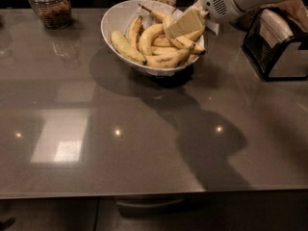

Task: Pick banana from white bowl

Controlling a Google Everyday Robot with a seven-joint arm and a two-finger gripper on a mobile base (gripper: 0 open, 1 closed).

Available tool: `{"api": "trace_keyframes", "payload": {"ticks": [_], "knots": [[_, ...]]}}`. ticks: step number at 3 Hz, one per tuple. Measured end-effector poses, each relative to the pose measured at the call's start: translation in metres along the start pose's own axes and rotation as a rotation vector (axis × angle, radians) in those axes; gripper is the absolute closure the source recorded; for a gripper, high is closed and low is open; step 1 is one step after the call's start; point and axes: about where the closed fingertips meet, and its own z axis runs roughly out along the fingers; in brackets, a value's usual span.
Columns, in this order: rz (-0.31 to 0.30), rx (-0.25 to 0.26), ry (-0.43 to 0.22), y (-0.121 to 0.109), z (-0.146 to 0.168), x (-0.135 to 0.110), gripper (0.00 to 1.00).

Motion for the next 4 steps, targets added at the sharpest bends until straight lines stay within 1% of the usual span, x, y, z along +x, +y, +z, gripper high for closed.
{"api": "trace_keyframes", "payload": {"ticks": [2,4], "knots": [[0.015,0.024,0.065,-0.015,0.035,-0.001,0.34],[0.051,0.048,0.147,-0.031,0.063,0.016,0.41]]}}
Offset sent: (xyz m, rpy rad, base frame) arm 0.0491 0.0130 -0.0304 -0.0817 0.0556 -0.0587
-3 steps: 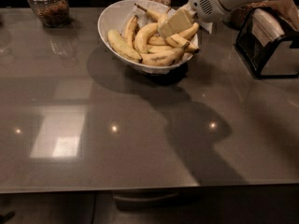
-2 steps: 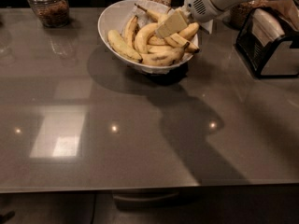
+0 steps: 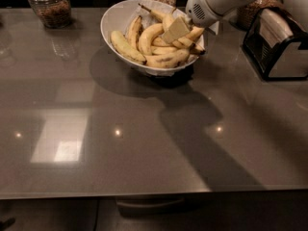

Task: Pick banana from white bowl

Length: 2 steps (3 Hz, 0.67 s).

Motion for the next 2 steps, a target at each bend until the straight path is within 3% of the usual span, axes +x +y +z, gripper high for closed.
{"api": "trace_keyframes", "payload": {"ticks": [2], "knots": [[0.043,0.028,0.060,-0.0151,0.0136,0.0166,0.42]]}}
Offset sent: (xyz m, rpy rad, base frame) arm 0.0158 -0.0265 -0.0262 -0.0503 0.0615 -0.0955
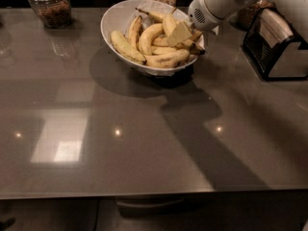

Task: Pick banana from white bowl

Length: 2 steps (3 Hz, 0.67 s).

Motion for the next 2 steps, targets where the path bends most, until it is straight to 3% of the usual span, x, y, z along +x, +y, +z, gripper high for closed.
{"api": "trace_keyframes", "payload": {"ticks": [2], "knots": [[0.021,0.012,0.051,-0.0099,0.0125,0.0117,0.46]]}}
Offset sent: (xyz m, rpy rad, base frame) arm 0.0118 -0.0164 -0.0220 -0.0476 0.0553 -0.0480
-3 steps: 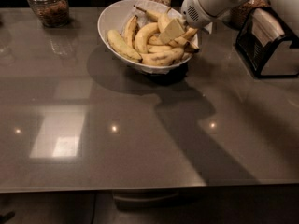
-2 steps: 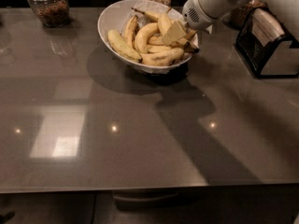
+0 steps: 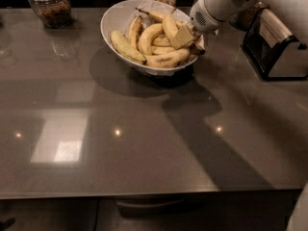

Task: Pick banana from white bowl

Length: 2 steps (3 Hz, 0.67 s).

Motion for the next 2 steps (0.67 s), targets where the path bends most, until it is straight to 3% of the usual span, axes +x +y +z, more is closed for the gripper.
{"api": "trace_keyframes", "payload": {"ticks": [1,2], "knots": [[-0.007,-0.006,0.016,0.0008,0.0060,-0.0005,0.56],[-0.007,-0.007,0.016,0.0008,0.0039,-0.0022,0.75]]}}
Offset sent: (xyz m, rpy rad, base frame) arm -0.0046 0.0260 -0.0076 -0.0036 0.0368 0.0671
